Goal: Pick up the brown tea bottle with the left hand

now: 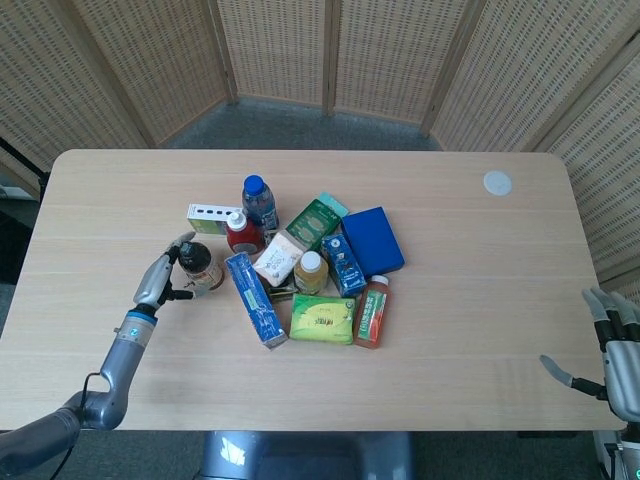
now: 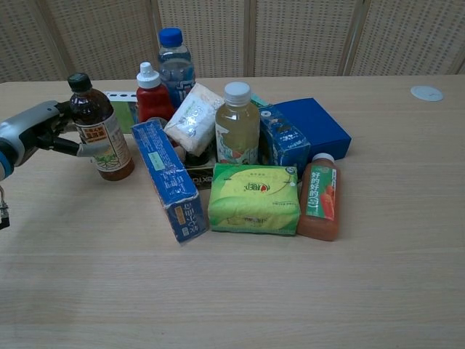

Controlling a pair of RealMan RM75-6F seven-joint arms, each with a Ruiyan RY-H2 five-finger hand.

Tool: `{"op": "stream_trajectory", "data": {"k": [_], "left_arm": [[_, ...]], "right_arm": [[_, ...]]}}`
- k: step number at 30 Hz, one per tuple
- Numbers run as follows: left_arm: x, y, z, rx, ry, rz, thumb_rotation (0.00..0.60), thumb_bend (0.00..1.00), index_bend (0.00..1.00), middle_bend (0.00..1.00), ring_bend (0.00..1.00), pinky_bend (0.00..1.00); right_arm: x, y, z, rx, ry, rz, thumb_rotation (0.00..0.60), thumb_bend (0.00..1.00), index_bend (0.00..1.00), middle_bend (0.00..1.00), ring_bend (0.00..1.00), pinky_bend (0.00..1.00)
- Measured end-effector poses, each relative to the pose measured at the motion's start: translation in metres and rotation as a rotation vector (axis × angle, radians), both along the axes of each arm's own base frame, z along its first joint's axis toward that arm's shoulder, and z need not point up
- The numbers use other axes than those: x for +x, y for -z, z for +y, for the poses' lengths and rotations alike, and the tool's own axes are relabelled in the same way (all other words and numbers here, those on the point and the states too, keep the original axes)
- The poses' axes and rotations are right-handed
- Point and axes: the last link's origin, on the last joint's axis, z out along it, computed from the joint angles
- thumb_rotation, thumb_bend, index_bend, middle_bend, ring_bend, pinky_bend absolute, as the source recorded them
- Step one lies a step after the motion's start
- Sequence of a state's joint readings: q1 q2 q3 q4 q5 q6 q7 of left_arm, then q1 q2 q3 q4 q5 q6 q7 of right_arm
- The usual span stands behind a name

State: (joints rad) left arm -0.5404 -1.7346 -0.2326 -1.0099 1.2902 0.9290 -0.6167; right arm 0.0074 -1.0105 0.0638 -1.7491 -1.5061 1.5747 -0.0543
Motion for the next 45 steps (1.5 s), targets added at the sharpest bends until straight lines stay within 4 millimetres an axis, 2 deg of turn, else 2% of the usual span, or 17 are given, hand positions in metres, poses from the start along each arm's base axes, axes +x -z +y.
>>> {"op": "stream_trajectory", "data": {"k": [3, 4, 5, 8, 13, 18, 24, 30, 37, 40, 43, 45], "left_arm": [[0.004, 0.005, 0.002, 0.008, 0.001, -0.03, 0.6, 0.54, 0.5, 0.49, 0.43, 0.3], [0.006, 0.006, 0.002, 0.02, 0.002, -0.038, 0.6, 0.58, 0.59, 0.58, 0.53, 0.39], [0.007, 0.007, 0.002, 0.03, 0.001, -0.047, 0.6, 0.61, 0.64, 0.64, 0.59, 0.45], [0.008, 0.006, 0.003, 0.062, -0.019, -0.099, 0.6, 0.64, 0.69, 0.7, 0.68, 0.56], [0.006, -0.005, 0.005, 0.109, -0.056, -0.191, 0.6, 0.64, 0.69, 0.71, 0.7, 0.66], [0.008, -0.024, 0.005, 0.128, -0.051, -0.23, 0.6, 0.61, 0.68, 0.7, 0.69, 0.68], [0.021, -0.06, 0.002, 0.143, -0.016, -0.292, 0.6, 0.6, 0.67, 0.69, 0.68, 0.68], [0.045, -0.114, -0.005, 0.161, 0.028, -0.354, 0.6, 0.6, 0.66, 0.69, 0.68, 0.67], [0.077, -0.192, -0.009, 0.221, 0.093, -0.382, 0.6, 0.6, 0.66, 0.69, 0.68, 0.66], [0.091, -0.219, -0.008, 0.249, 0.121, -0.394, 0.6, 0.6, 0.66, 0.69, 0.68, 0.66], [0.102, -0.235, -0.009, 0.263, 0.142, -0.398, 0.6, 0.6, 0.66, 0.68, 0.68, 0.66], [0.107, -0.239, -0.008, 0.263, 0.146, -0.403, 0.6, 0.6, 0.66, 0.68, 0.68, 0.66]], "right_arm": [[0.0, -0.002, 0.002, -0.001, 0.003, -0.005, 0.139, 0.17, 0.01, 0.0, 0.0, 0.0], [0.0, -0.002, 0.002, 0.0, 0.003, -0.005, 0.139, 0.17, 0.01, 0.0, 0.0, 0.0], [0.0, -0.002, 0.002, 0.0, 0.003, -0.005, 0.14, 0.17, 0.01, 0.0, 0.0, 0.0], [0.0, 0.0, 0.002, 0.004, 0.004, -0.009, 0.136, 0.17, 0.01, 0.0, 0.0, 0.0], [0.0, 0.002, -0.001, 0.012, -0.001, -0.012, 0.133, 0.17, 0.01, 0.0, 0.0, 0.0], [0.002, 0.006, -0.005, 0.026, -0.008, -0.016, 0.134, 0.17, 0.01, 0.0, 0.0, 0.0], [0.002, 0.013, -0.01, 0.04, -0.016, -0.024, 0.13, 0.17, 0.01, 0.0, 0.0, 0.0], [0.001, 0.02, -0.013, 0.052, -0.021, -0.035, 0.128, 0.17, 0.01, 0.0, 0.0, 0.0], [0.001, 0.024, -0.015, 0.061, -0.025, -0.041, 0.128, 0.17, 0.01, 0.0, 0.0, 0.0], [0.001, 0.026, -0.015, 0.064, -0.026, -0.046, 0.127, 0.17, 0.01, 0.0, 0.0, 0.0], [0.001, 0.028, -0.015, 0.065, -0.023, -0.047, 0.125, 0.17, 0.01, 0.0, 0.0, 0.0], [0.0, 0.028, -0.014, 0.063, -0.021, -0.048, 0.126, 0.17, 0.01, 0.0, 0.0, 0.0]]}}
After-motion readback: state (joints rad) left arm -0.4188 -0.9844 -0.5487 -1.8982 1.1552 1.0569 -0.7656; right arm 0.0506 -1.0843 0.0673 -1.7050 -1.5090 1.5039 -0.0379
